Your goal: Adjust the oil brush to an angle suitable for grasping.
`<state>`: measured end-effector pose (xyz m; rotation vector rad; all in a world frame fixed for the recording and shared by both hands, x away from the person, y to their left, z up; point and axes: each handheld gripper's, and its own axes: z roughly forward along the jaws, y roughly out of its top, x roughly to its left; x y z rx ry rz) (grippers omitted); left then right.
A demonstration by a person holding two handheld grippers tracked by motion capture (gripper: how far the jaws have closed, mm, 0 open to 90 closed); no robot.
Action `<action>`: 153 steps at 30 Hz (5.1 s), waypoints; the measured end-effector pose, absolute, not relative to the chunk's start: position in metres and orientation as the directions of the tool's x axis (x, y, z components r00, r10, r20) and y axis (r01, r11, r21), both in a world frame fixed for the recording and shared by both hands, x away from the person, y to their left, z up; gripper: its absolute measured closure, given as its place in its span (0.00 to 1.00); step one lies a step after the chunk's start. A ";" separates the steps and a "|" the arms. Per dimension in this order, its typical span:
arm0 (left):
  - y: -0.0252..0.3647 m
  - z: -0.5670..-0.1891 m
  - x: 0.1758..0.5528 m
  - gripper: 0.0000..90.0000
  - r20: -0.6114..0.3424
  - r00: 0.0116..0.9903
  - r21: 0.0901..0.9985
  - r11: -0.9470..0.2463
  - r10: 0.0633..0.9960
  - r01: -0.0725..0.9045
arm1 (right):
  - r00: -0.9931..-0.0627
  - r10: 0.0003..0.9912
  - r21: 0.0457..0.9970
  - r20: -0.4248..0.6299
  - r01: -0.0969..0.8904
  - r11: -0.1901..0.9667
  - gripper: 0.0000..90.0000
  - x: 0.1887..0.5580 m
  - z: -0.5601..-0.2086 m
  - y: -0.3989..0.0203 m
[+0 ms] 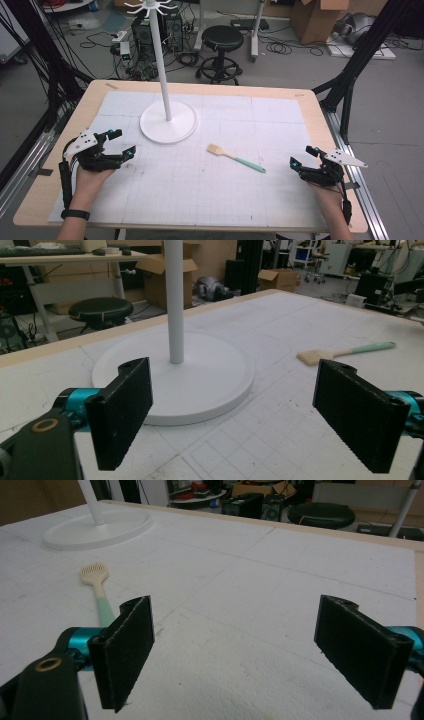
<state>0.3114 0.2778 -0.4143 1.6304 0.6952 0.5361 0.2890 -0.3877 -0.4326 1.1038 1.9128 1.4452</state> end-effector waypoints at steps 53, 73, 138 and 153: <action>0.274 -0.415 0.310 0.17 0.016 0.712 0.981 -0.149 0.702 0.124 | -0.748 0.659 0.896 0.077 0.341 0.283 0.17 0.343 -0.411 -0.310; 0.273 -0.415 0.310 0.16 0.018 0.718 0.979 -0.156 0.696 0.128 | -0.818 0.573 0.807 0.047 0.369 0.461 0.18 0.368 -0.425 -0.244; 0.272 -0.417 0.308 0.16 0.016 0.724 0.975 -0.171 0.689 0.140 | -0.900 0.437 0.724 0.008 0.306 0.618 0.92 0.366 -0.430 -0.220; 0.279 -0.402 0.302 0.16 0.011 0.725 0.988 -0.121 0.688 0.100 | -0.971 0.240 0.749 0.013 0.169 0.641 0.92 0.355 -0.410 -0.159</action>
